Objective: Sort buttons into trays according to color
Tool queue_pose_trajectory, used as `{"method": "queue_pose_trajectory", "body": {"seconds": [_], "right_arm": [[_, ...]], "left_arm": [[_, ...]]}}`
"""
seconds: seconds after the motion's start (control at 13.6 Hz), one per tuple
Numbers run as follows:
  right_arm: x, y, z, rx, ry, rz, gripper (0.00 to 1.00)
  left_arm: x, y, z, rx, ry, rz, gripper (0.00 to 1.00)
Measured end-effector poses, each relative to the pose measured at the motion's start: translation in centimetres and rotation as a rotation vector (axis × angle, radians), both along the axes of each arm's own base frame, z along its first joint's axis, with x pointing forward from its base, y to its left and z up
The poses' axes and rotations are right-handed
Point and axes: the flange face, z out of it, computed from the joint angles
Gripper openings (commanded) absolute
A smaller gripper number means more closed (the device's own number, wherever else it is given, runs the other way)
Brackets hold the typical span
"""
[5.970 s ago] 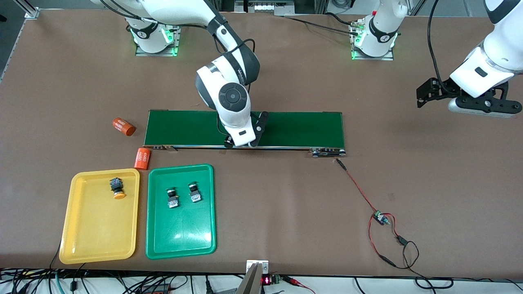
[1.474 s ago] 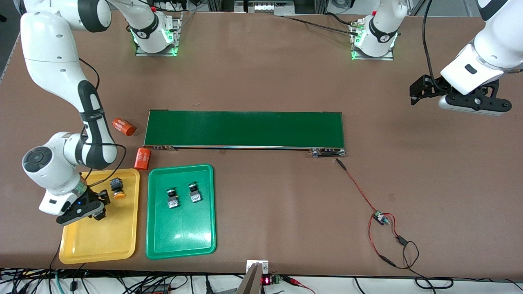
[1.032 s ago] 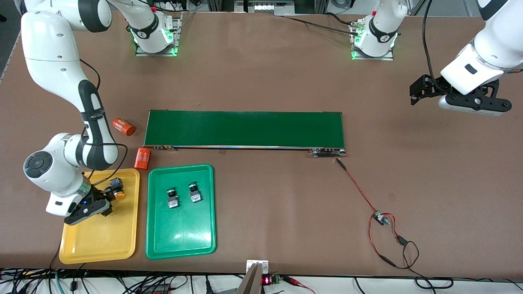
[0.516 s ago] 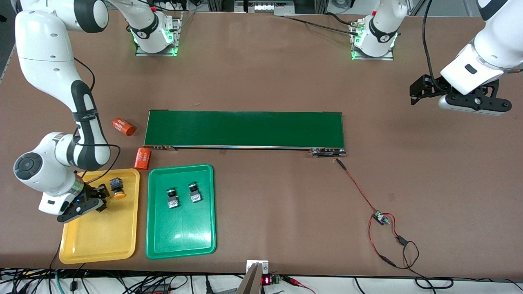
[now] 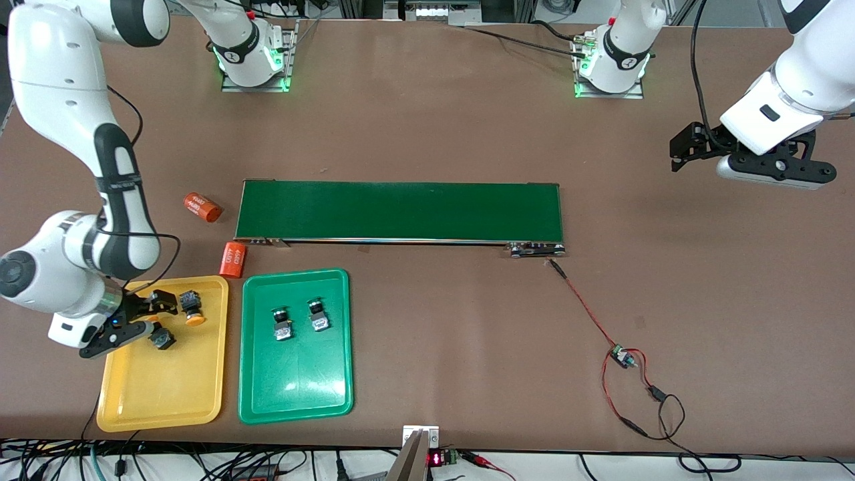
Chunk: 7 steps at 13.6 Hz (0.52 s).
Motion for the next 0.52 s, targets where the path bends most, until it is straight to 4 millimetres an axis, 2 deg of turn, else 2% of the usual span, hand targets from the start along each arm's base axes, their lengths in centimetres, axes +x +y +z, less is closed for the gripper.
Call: {"method": "queue_pose_trajectory", "body": {"seconds": [0.29,0.52], "right_arm": [[-0.9,0.8,7.6,0.050,0.032,-0.072,1.00],[-1.8,3.1,11.4,0.080,0.076,-0.145,1.00]], "left_arm": [[0.0,0.0,0.0,0.000,0.000,0.000,1.00],[0.0,0.0,0.0,0.000,0.000,0.000,1.00]]}}
